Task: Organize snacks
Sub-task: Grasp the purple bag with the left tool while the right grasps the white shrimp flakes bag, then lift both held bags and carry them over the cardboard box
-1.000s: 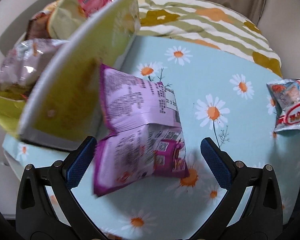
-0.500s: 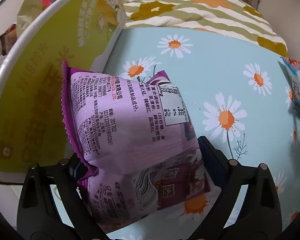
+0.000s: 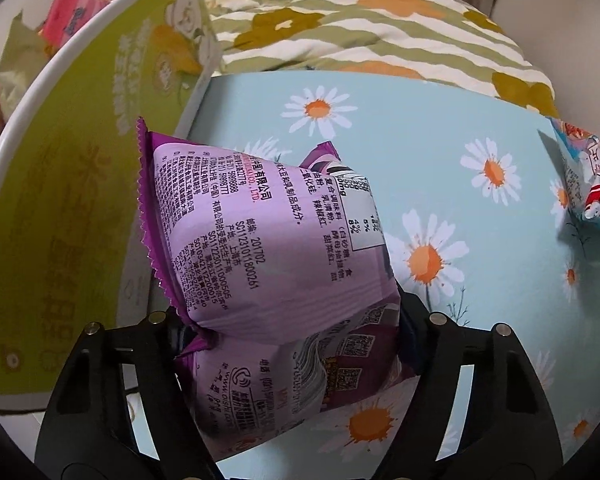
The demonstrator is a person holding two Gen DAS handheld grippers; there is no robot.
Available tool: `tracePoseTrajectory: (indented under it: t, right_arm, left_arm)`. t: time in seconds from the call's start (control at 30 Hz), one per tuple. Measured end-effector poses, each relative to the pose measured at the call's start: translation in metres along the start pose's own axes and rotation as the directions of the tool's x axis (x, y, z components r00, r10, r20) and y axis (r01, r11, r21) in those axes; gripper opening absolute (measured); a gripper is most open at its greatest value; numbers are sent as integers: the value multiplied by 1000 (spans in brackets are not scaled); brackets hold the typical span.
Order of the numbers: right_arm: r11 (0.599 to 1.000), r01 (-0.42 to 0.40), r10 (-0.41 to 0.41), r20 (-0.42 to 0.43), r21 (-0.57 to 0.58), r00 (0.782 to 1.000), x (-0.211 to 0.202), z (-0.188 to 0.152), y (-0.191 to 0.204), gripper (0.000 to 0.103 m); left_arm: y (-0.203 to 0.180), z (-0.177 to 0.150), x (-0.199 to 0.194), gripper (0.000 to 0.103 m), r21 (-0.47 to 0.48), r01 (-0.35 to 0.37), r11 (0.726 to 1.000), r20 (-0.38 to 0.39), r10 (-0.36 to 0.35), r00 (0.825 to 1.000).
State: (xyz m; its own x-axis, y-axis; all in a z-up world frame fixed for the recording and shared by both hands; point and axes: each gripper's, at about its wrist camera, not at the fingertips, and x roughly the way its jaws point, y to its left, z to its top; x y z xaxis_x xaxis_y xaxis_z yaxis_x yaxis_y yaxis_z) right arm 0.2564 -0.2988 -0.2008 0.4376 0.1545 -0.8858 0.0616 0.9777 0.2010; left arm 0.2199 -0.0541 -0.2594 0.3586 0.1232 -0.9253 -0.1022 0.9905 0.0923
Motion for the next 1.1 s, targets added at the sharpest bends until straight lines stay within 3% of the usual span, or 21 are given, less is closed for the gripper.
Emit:
tracePoseTrajectory:
  t: [0.37,0.43,0.5,0.57,0.77,1.1]
  right_arm:
    - [999,-28,29,-72,21,997,39,14,0,100]
    - [1000,-30,31,-83,5,996,45,15,2,95]
    - [999,-40,38,-102,-13,994,50,14,6,81]
    - [998,-48,43,-117,-36,992,54,12,9,78]
    - [994,-69,59,-114,-89,992,48,6,20,69]
    - [979,-119,112,-49,-163,992,-2,-5,43,68]
  left_arm:
    - [-6,3,-5,74,7,38,999,-4,-38,999]
    - [-7,3,-6,74,7,41,999,-4,-41,999]
    - [-7,1,-8,74,8,43,999,-3,-43,999]
    - [-6,0,-11,74,6,43,999,0,-43,999]
    - [-2,-4,-26,74,-10,46,999,25,-45,999]
    - [9,-8,-87,74,-49,66,997,129,-60,990]
